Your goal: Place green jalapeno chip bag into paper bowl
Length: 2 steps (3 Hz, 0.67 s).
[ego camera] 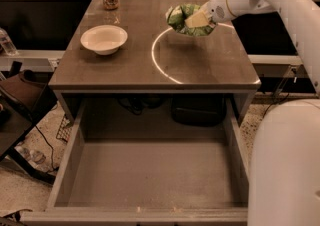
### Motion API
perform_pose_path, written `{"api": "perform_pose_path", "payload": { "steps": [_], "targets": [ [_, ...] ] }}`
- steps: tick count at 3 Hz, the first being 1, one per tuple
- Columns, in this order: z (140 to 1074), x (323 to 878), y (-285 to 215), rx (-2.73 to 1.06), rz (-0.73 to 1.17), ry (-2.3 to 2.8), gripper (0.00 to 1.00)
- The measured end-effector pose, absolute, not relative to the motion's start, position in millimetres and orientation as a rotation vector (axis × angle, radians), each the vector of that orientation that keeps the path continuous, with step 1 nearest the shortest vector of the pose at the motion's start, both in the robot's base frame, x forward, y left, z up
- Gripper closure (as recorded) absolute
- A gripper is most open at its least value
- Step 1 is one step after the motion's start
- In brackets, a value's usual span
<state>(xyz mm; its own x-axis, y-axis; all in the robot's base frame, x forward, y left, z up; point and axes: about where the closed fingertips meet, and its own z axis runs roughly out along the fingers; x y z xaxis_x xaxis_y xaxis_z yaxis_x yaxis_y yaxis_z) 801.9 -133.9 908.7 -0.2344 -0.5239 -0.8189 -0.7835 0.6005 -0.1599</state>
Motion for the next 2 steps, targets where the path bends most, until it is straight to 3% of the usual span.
{"api": "perform_pose_path", "payload": {
  "steps": [2],
  "targets": [
    [959, 806, -92, -1.091, 0.359, 1.855, 1.0]
  ]
}}
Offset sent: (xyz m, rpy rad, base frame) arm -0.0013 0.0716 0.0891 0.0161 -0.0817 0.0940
